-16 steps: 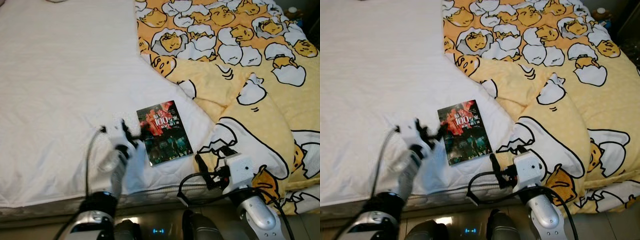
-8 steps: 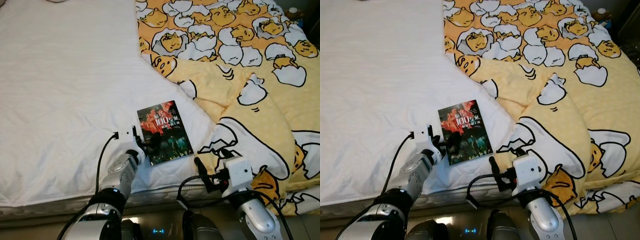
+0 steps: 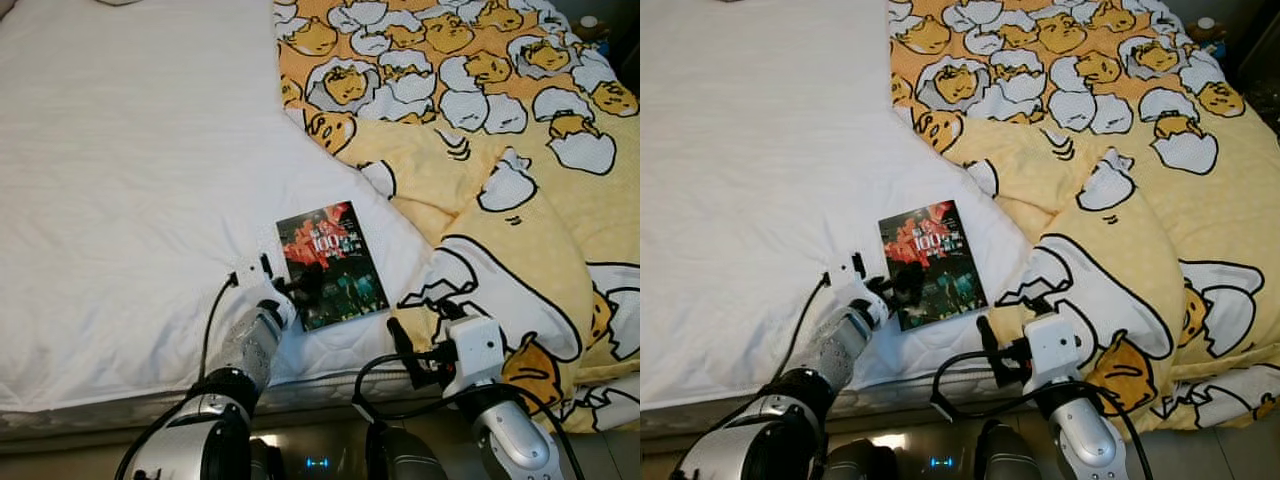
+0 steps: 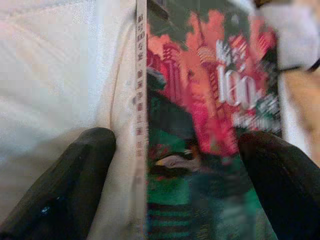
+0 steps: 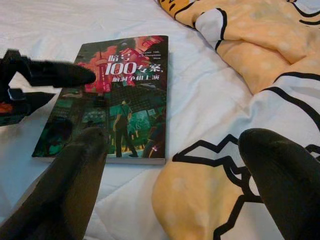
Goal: Clean up the room
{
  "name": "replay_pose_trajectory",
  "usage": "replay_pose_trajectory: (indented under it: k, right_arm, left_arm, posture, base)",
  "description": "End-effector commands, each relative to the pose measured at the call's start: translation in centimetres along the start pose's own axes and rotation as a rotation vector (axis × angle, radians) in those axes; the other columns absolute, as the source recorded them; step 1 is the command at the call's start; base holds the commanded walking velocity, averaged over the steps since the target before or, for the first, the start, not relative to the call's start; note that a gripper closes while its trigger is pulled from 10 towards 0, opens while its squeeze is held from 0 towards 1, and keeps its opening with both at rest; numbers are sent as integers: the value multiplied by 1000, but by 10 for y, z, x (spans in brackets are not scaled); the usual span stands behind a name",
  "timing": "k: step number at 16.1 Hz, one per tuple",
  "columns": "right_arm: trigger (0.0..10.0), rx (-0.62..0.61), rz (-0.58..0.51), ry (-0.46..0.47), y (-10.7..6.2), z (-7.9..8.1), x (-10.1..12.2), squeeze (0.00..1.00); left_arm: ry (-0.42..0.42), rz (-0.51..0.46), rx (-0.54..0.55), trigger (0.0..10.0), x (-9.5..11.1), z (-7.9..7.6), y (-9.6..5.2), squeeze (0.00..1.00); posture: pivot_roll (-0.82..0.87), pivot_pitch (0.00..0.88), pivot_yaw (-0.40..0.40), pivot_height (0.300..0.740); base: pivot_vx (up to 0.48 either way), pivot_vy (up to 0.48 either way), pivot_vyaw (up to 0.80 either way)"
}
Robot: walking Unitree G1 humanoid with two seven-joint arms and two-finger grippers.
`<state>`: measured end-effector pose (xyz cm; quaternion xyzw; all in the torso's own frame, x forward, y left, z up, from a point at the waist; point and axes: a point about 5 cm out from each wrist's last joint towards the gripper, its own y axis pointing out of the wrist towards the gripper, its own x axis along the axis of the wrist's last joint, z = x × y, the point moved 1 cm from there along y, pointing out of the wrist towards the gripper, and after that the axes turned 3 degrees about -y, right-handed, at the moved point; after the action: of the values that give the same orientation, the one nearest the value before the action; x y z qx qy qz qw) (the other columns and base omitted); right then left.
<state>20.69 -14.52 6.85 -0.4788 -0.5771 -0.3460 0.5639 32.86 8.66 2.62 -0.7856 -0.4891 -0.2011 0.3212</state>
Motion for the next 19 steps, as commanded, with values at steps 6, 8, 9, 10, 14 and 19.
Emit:
replay_pose_trajectory:
  k: [6,8,9,10,14,19]
  right_arm:
    - [10000,-4,-1,-11,-3,0,1,0]
    - [10000,-4,2,-11,-3,1,0,0]
    - [10000,-3,1,-12,-2,1,0,0]
    - [10000,-3,0,-13,-2,0,0,0]
    - [10000,1,3,-12,-1,2,-1,0]
    - [10000,0,2,-12,-2,2,0,0]
  left_arm:
    - [167,104,-107,10000,-25,-17,0,0]
    - [193,112,-111,10000,-27,-14,-2,0]
    - [197,117,-121,10000,-29,-15,-2,0]
    - [204,129,-137,10000,-30,-17,-2,0]
    - [5,237,-118,10000,-48,-14,-5,0]
    - [49,243,-170,0,-61,-24,-7,0]
  posture:
    - [-178,195,30,727]
    - [-176,194,31,727]
    - [-177,193,32,727]
    - [-175,193,32,727]
    - [-178,193,32,727]
    - [-182,193,33,727]
  base:
    - [0,0,0]
    - [0,0,0]
    - [0,0,0]
    - [0,0,0]
    - [0,0,0]
    - [0,0,0]
